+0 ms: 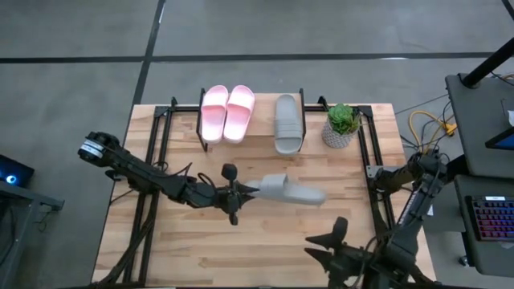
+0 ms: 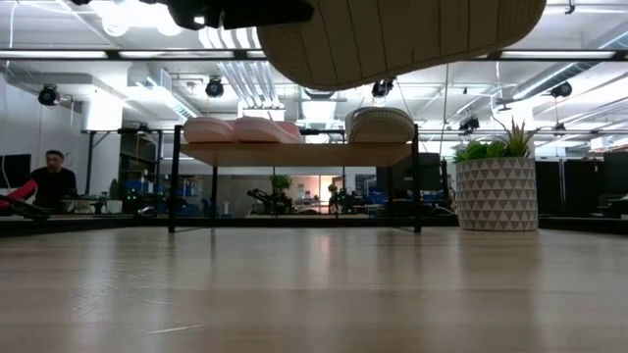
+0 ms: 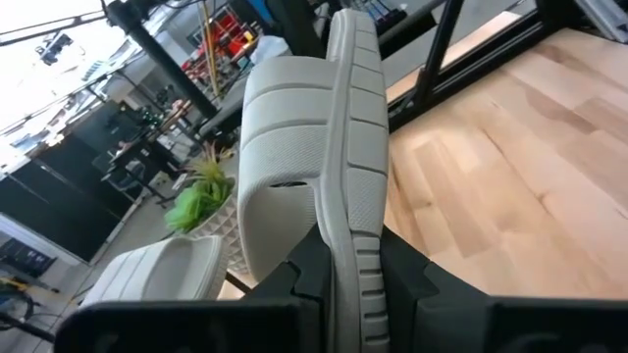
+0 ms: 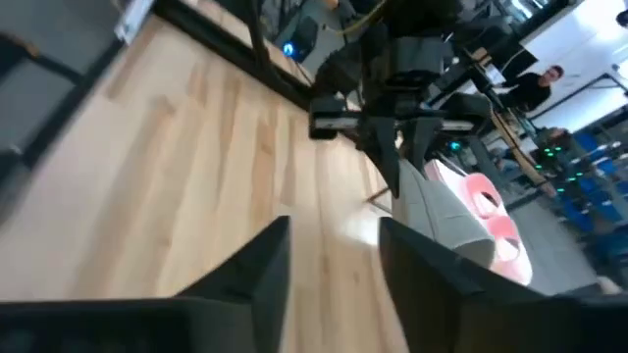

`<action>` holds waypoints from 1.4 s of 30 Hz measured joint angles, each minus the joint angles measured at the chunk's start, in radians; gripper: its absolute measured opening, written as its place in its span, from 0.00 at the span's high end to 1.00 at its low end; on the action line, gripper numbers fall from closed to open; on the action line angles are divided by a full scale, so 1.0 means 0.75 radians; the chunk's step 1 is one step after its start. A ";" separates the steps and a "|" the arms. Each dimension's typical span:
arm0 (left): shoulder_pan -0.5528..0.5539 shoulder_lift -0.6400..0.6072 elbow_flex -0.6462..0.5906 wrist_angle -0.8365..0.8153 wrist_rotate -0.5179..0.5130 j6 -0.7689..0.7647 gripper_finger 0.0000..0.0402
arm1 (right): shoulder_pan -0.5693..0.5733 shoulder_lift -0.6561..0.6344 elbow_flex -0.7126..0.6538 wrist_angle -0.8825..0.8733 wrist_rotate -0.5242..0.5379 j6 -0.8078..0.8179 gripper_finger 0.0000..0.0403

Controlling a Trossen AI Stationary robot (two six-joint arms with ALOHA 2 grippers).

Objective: Pick and place slides into the shelf
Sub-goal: Put the gray slipper on the shelf

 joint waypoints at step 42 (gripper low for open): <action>-0.057 -0.002 0.003 0.122 0.214 0.134 0.95 | -0.088 -0.002 -0.001 -0.538 -0.094 0.351 0.49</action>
